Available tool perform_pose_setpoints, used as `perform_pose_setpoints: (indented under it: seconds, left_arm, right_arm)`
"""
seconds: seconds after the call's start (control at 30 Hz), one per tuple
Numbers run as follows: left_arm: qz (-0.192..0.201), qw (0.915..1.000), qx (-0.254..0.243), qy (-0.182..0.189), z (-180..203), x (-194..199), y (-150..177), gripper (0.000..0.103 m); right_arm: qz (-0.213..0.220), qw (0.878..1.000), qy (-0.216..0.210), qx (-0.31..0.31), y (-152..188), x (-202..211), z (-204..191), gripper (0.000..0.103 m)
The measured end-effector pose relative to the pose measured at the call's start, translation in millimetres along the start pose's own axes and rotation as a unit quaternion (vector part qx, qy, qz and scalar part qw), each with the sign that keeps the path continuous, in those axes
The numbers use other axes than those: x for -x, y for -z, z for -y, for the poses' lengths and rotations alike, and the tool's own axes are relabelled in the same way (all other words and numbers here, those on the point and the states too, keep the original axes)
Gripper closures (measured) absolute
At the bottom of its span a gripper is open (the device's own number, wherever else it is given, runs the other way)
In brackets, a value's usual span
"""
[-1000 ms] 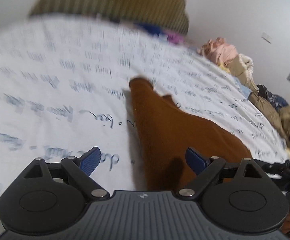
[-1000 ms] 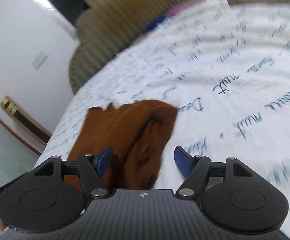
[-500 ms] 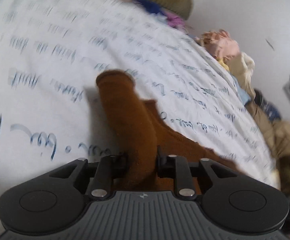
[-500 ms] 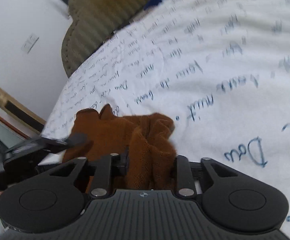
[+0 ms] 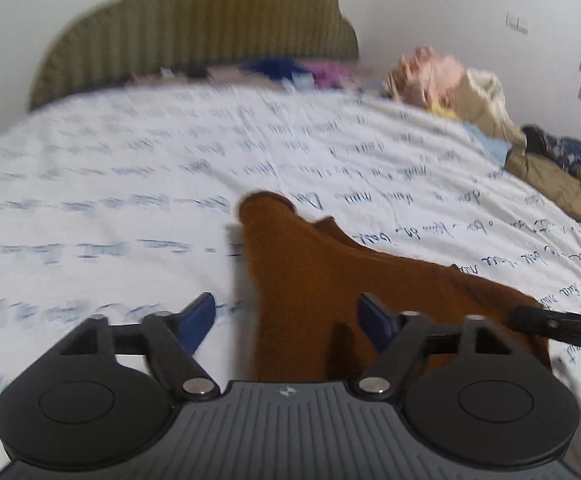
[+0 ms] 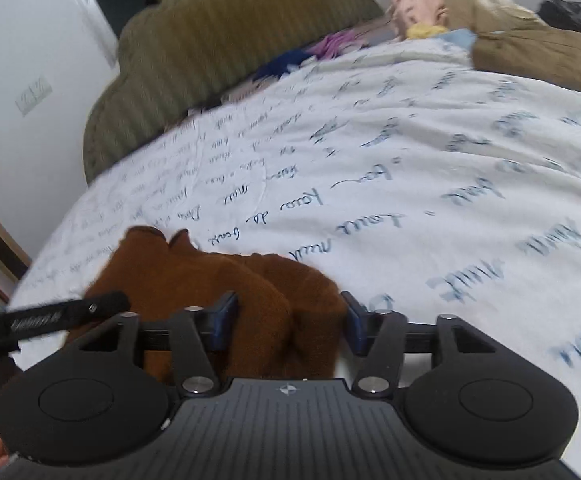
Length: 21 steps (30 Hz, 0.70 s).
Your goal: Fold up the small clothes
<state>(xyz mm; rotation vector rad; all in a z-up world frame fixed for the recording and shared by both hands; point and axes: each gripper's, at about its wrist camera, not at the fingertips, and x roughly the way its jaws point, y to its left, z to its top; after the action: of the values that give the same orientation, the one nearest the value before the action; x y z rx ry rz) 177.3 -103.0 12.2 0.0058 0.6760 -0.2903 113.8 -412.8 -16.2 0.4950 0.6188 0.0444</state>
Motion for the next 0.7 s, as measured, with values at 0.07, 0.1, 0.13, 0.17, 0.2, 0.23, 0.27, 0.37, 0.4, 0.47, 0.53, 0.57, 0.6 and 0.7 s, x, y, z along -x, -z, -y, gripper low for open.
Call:
perform_pose_setpoints:
  seconds: [0.07,0.1,0.13,0.17,0.2,0.23,0.27,0.37,0.4,0.47,0.53,0.57,0.6,0.7]
  left_arm:
    - [0.014,0.9998,-0.012,-0.002,-2,25,16,0.024]
    - [0.019,0.9997,-0.014,-0.008,-3,36,25,0.024]
    - [0.026,0.9995,-0.014,-0.013,-3,48,34,0.024]
    - [0.034,0.9992,-0.017,-0.015,-3,56,44,0.024]
    - [0.038,0.9988,-0.025,-0.018,-3,61,52,0.024]
    - [0.038,0.9981,-0.038,-0.029,-2,63,59,0.024]
    - [0.035,0.997,-0.053,-0.045,0,65,65,0.024]
    - [0.041,0.9954,-0.075,-0.043,2,79,78,0.024]
    - [0.043,0.996,-0.075,-0.025,0,84,81,0.024]
    - [0.025,0.9971,-0.062,0.036,-7,83,82,0.024]
    - [-0.007,0.9953,-0.025,0.093,-17,76,83,0.024]
    - [-0.022,0.9931,-0.007,0.115,-22,72,84,0.026]
    - [-0.03,0.9904,0.012,0.134,-27,68,86,0.04]
    - [-0.058,0.9818,0.06,0.17,-35,57,91,0.077]
  right_arm:
    - [-0.001,1.0,-0.02,-0.007,16,21,-4,0.038]
    - [-0.001,0.999,-0.034,-0.004,27,32,-8,0.033]
    - [0.001,0.999,-0.047,0.004,37,41,-12,0.028]
    - [0.003,0.998,-0.056,0.017,47,48,-16,0.025]
    - [0.003,0.997,-0.062,0.035,57,53,-21,0.021]
    - [0.005,0.997,-0.054,0.053,66,56,-26,0.016]
    - [0.011,0.997,-0.025,0.069,73,56,-28,0.016]
    - [0.03,0.997,0.042,0.05,82,59,-24,0.018]
    - [0.036,0.999,0.015,0.016,84,69,-20,0.021]
    - [0.023,0.998,-0.055,-0.028,88,78,-17,0.022]
    - [-0.016,0.995,-0.083,-0.046,94,73,-16,0.022]
    - [-0.023,0.995,-0.083,-0.044,97,70,-15,0.024]
    - [-0.026,0.995,-0.084,-0.042,98,67,-14,0.028]
    - [-0.046,0.991,-0.111,-0.064,94,60,-4,0.073]
